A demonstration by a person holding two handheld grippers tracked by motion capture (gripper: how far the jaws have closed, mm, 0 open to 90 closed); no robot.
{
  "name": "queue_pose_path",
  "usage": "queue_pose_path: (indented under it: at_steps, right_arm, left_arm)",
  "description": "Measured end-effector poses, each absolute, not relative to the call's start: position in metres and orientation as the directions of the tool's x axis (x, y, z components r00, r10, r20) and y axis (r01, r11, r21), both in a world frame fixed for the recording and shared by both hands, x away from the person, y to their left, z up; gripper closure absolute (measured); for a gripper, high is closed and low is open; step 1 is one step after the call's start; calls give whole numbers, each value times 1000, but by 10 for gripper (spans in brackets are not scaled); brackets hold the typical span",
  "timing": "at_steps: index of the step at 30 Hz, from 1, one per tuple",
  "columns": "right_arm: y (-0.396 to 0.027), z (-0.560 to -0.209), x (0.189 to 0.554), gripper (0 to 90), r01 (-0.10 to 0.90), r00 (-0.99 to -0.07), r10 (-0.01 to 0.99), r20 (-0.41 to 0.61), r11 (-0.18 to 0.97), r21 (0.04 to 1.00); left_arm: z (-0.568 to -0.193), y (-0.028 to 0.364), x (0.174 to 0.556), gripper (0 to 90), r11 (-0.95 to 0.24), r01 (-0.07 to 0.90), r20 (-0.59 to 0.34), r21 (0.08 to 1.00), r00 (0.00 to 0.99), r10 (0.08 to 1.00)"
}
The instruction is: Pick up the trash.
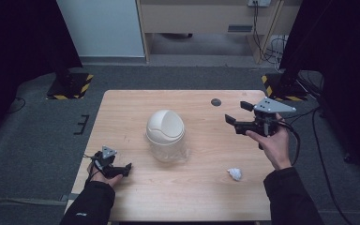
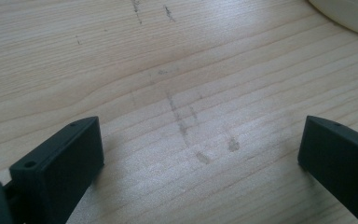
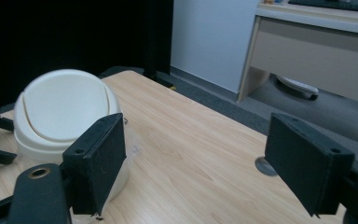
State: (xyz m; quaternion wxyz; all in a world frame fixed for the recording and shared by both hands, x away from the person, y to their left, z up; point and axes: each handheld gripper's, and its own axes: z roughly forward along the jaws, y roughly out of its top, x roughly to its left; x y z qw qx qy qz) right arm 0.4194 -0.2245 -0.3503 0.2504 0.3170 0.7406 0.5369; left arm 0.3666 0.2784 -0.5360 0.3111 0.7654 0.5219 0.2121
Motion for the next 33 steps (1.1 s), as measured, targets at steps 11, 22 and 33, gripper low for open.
queue_pose_path:
  at_steps: [11,22,33]
  right_arm:
    - [-176,-333,432,203,191,-746,665,-26,251,949]
    - [-143,-322,442,202,177,-779,626,-38,277,945]
    - [-106,-323,445,214,170,-818,575,-18,271,947]
  left_arm:
    - [-536,278,367,0,-260,667,-2,698,365,931]
    - [-536,278,367,0,-261,667,-3,698,367,930]
    - [-536,278,367,0,-261,667,-3,698,368,930]
